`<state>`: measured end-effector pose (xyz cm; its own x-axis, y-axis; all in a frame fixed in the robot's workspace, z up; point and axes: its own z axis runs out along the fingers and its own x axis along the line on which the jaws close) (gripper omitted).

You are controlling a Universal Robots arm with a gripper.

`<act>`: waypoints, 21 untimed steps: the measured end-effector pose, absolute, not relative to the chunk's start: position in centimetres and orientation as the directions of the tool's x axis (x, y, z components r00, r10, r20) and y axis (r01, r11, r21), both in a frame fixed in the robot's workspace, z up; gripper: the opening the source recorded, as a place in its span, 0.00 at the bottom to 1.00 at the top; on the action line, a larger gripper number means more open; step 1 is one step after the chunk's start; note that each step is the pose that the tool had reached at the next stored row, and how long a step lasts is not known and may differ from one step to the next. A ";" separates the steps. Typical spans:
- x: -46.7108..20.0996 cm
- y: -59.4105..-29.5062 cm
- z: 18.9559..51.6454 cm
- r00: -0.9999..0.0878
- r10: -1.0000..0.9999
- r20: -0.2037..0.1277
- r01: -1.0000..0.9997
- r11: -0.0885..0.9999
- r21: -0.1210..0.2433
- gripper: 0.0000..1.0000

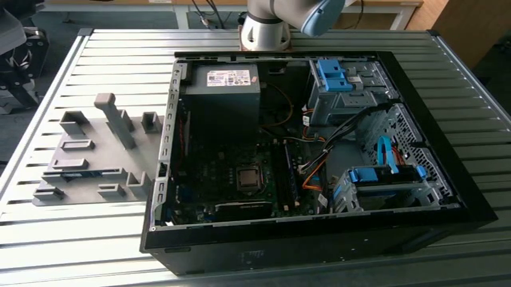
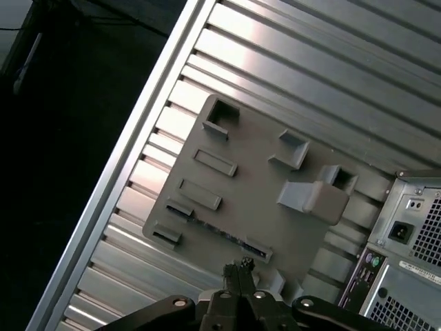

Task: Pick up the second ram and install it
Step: 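Pick up the second ram and move it above second insertion slot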

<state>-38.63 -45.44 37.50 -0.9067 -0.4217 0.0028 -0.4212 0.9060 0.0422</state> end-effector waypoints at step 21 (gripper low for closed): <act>-38.6 -45.4 37.4 -0.731 -0.682 0.003 -0.681 0.731 0.042 0.11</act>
